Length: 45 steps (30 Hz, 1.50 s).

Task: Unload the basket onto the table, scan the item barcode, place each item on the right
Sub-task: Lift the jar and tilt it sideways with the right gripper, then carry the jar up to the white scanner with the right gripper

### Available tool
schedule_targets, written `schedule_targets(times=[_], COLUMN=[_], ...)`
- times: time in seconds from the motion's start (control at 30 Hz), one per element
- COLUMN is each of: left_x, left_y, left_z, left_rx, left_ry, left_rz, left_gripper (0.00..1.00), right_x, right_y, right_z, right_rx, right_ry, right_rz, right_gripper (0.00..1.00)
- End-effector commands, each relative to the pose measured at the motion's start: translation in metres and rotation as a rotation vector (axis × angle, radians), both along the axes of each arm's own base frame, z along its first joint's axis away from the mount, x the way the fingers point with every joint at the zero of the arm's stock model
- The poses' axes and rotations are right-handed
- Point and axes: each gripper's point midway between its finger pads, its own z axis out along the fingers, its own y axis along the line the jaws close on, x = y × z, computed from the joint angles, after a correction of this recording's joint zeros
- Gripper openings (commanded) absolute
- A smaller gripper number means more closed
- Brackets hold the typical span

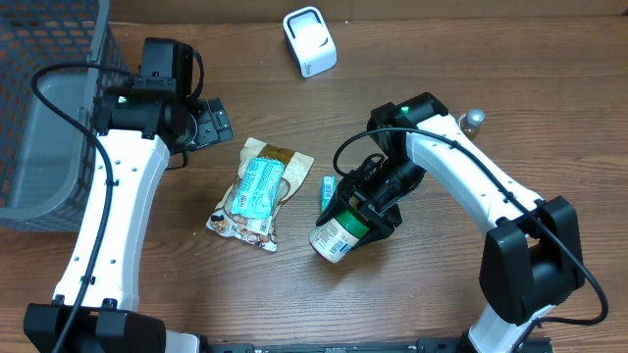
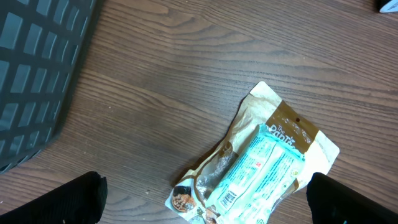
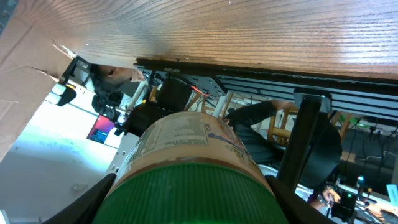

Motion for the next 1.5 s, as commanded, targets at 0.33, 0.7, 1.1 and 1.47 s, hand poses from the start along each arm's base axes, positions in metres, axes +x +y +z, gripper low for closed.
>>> schedule_targets(times=[0.33, 0.7, 1.1, 1.47], left_x=[0.003, 0.003, 0.003, 0.003], left_y=[0.0, 0.0, 0.0, 0.0], left_z=[0.006, 0.006, 0.006, 0.006], left_rx=[0.002, 0.002, 0.002, 0.003], left_ry=[-0.016, -0.017, -0.016, -0.016], left_rz=[-0.016, -0.016, -0.016, -0.017], left_gripper=[1.0, 1.0, 0.99, 0.99], right_x=[0.057, 0.171, 0.25, 0.289], right_y=[-0.061, -0.082, -0.049, -0.031], right_z=[-0.06, -0.064, 0.133, 0.146], right_rx=[-0.411, -0.651, -0.499, -0.458], right_ry=[-0.423, -0.929, -1.497, -1.65], right_rz=[0.156, 0.09, 0.106, 0.011], right_gripper=[0.18, 0.04, 0.04, 0.04])
